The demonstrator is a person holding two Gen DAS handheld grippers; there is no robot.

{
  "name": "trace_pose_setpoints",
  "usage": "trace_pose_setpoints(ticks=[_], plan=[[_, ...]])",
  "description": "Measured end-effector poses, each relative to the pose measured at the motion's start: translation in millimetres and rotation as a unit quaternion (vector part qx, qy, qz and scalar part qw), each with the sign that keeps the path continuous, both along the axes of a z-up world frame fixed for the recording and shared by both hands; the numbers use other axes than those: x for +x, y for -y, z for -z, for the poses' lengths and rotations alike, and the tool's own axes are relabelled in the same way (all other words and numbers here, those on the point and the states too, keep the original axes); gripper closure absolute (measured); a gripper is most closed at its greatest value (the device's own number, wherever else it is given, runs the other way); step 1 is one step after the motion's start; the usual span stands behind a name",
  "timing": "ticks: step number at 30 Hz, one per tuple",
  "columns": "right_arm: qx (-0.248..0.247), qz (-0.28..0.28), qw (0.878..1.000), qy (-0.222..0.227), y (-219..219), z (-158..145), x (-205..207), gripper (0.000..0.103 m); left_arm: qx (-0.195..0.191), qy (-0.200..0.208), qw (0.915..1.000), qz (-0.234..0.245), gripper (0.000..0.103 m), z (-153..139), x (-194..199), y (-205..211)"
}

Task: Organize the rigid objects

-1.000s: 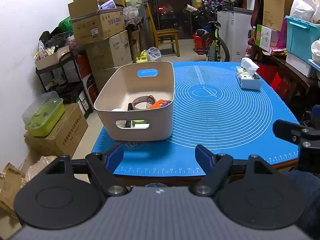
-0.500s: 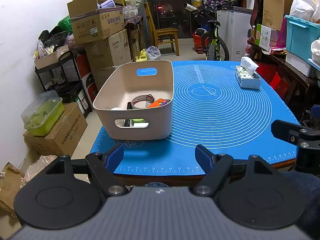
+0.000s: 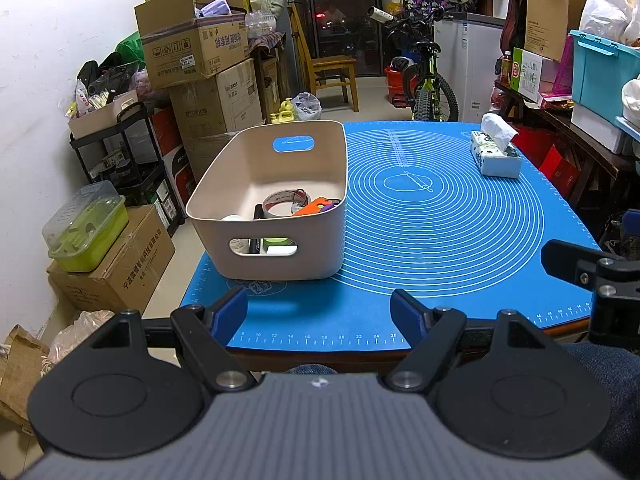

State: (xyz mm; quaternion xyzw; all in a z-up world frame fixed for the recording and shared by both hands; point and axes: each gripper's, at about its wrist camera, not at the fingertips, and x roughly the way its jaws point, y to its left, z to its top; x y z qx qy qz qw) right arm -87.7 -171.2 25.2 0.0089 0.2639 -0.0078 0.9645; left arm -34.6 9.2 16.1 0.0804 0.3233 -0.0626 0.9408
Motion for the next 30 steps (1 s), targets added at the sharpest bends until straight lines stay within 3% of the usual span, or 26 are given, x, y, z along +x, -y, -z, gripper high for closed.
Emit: trace_pose_setpoints(ticks=[30], plan=[[0.001,0.001,1.000,-0.001,1.2,0.5,0.2,0.003,-0.001,-0.007,1.0000,0.000,0.024,5.6,-0.3,3.7]])
